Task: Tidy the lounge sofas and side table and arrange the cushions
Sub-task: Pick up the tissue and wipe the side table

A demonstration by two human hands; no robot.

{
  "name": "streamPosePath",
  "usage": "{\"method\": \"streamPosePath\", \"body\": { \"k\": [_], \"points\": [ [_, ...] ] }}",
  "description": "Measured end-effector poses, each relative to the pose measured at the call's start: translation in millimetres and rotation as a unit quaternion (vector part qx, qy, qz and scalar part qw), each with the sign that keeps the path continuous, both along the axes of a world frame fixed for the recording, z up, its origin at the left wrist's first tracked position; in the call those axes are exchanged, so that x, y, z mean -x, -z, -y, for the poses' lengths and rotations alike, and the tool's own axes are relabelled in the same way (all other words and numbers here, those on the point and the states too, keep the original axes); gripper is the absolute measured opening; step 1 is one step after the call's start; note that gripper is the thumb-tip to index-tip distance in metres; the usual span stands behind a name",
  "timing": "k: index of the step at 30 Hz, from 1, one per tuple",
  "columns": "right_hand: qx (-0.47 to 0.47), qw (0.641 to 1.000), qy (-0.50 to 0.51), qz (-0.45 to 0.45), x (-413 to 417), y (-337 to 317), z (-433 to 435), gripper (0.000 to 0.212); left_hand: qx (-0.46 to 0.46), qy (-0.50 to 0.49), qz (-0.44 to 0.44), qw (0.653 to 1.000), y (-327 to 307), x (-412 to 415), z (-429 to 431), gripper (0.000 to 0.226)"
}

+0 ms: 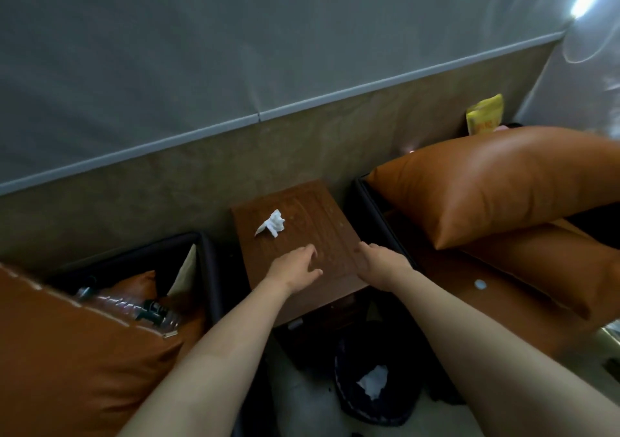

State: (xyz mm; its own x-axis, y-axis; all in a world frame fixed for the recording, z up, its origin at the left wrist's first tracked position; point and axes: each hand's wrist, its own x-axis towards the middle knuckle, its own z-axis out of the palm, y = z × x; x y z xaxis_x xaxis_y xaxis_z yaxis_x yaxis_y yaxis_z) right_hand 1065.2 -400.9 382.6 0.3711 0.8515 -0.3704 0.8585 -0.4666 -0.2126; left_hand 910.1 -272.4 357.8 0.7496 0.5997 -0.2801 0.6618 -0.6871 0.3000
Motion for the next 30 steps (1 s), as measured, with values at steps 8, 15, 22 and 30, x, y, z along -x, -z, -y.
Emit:
{"method": "streamPosePath", "body": {
  "k": [8, 15, 22, 30],
  "points": [
    [0.0, 0.996, 0.0, 0.094, -7.6, 16.4, -40.4, 0.051, -0.013, -0.037, -0.034, 0.999, 17.2, -9.2, -48.0, 0.037],
    [0.007, 0.991, 0.025, 0.13, -15.1, 35.6, -107.1, 0.059, -0.046, -0.08, -0.035, 0.995, 41.1, -16.0, -126.9, 0.036],
    [-0.022, 0.995, 0.018, 0.098, -5.9, 52.8, -185.7, 0.057, -0.036, -0.107, -0.029, 0.993, 71.2, -23.3, -217.5, 0.048],
    [0.0, 0.992, -0.013, 0.125, -4.7, 82.1, -214.2, 0.06, 0.047, -0.127, 0.009, 0.991, 117.1, -35.0, -243.8, 0.072]
  ]
}}
